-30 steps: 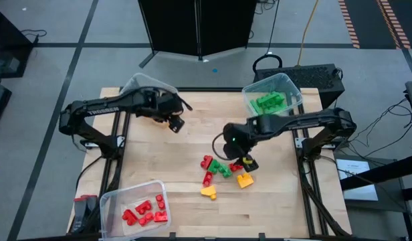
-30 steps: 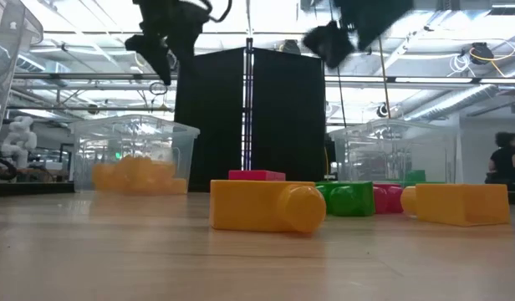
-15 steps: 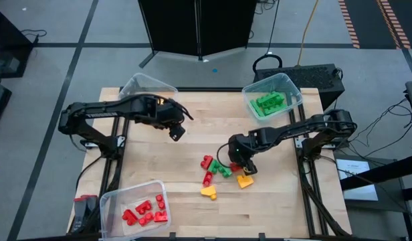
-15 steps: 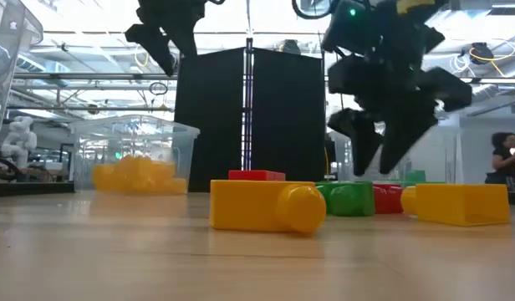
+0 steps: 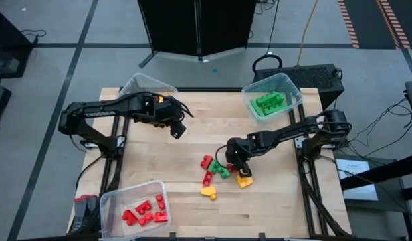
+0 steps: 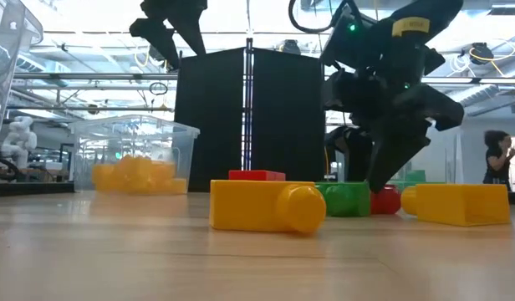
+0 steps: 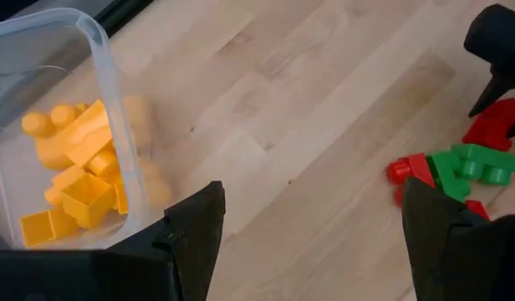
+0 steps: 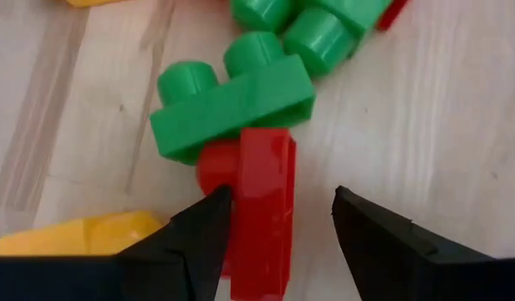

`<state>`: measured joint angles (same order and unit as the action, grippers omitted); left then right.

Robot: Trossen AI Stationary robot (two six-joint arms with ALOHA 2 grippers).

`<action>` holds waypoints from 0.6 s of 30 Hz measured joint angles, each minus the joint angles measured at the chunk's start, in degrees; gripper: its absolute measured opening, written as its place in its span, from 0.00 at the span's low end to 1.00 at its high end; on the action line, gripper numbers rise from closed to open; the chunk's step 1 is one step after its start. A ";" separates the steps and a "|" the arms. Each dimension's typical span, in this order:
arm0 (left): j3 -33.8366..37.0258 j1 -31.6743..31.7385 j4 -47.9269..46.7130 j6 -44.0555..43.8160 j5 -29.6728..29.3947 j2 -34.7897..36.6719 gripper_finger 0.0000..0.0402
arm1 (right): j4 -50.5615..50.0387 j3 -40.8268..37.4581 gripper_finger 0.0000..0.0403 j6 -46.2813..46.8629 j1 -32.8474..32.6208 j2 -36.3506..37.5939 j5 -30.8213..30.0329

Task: Sort blocks
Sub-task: Put the red game piece into the bottom transparent bin

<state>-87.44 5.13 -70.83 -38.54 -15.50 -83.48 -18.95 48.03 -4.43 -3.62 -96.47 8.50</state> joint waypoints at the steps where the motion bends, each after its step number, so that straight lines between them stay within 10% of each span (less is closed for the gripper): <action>1: 0.00 0.00 -0.01 0.00 0.02 0.00 0.62 | 0.19 0.02 0.50 0.05 0.00 -0.41 0.04; 9: 0.00 -0.02 -0.13 -0.09 0.02 0.00 0.62 | 0.92 0.00 0.12 0.54 0.00 -0.82 -0.22; 18: 0.00 -0.02 0.11 -0.19 0.06 0.00 0.62 | -1.76 3.00 0.11 1.24 0.51 1.25 -2.95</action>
<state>-87.44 5.10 -70.72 -38.73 -15.44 -83.48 -20.71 51.03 -3.19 -3.10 -95.22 5.55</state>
